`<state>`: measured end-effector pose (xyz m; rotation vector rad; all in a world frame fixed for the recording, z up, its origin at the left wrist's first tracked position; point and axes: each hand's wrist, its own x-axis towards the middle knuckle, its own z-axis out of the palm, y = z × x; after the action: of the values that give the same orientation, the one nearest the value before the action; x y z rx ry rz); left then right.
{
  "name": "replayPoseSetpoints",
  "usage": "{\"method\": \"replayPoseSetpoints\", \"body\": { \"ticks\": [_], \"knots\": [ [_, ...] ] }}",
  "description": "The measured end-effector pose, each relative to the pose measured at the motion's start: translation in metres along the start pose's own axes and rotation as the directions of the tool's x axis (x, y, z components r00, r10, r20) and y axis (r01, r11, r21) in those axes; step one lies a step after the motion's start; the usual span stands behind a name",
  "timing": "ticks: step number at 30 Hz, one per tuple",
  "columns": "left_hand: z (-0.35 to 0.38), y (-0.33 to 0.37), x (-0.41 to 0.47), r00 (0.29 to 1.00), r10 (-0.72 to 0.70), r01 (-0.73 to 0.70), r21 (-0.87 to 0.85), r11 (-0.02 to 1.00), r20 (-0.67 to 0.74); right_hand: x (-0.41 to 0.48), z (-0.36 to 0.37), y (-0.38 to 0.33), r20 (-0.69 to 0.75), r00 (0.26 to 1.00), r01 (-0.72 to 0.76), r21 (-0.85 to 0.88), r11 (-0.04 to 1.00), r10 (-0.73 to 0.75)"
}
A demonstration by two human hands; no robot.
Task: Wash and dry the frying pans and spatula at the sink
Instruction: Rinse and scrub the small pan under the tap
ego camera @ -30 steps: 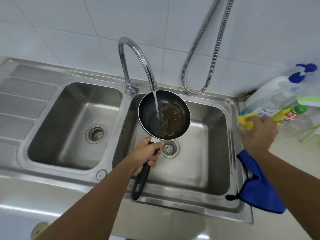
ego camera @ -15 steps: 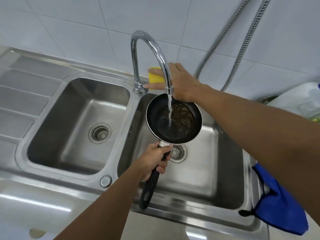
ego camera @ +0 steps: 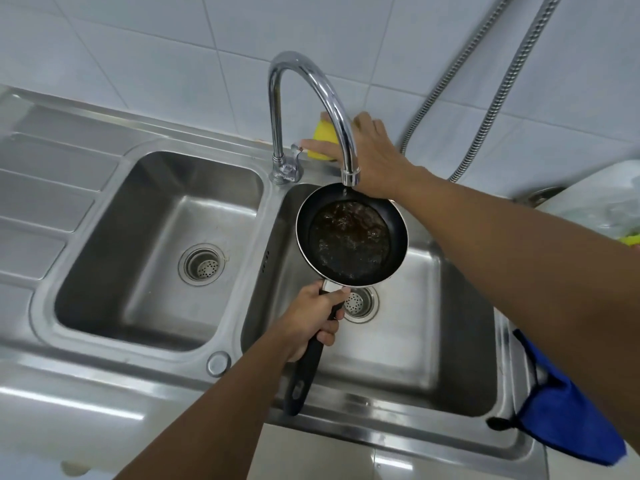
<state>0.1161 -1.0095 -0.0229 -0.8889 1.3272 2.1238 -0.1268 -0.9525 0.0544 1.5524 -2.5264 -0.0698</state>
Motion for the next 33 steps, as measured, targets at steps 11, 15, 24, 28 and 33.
{"method": "replayPoseSetpoints", "body": {
  "ticks": [11,15,24,28,33],
  "knots": [
    [0.010,-0.006,-0.018,0.998,0.041,-0.036,0.113,0.993,-0.043,-0.101,0.053,-0.054,0.267,0.952,-0.280,0.556,0.783,0.151],
    [0.015,-0.008,-0.020,0.996,0.062,-0.055,0.094,0.994,-0.071,-0.121,0.046,-0.055,0.324,0.940,-0.109,0.588,0.801,-0.109],
    [0.023,-0.017,-0.029,1.000,0.002,-0.001,0.106,0.994,-0.007,-0.140,0.027,-0.002,0.391,0.902,-0.230,0.079,0.970,0.182],
    [0.035,-0.018,-0.030,1.000,0.008,-0.009,0.144,0.990,0.004,-0.117,0.039,-0.012,0.220,0.959,-0.216,0.158,0.964,0.179],
    [0.036,-0.013,-0.024,0.998,0.042,-0.034,0.185,0.982,-0.037,-0.102,0.048,-0.053,0.142,0.990,-0.078,0.561,0.824,-0.003]
  ]
}}
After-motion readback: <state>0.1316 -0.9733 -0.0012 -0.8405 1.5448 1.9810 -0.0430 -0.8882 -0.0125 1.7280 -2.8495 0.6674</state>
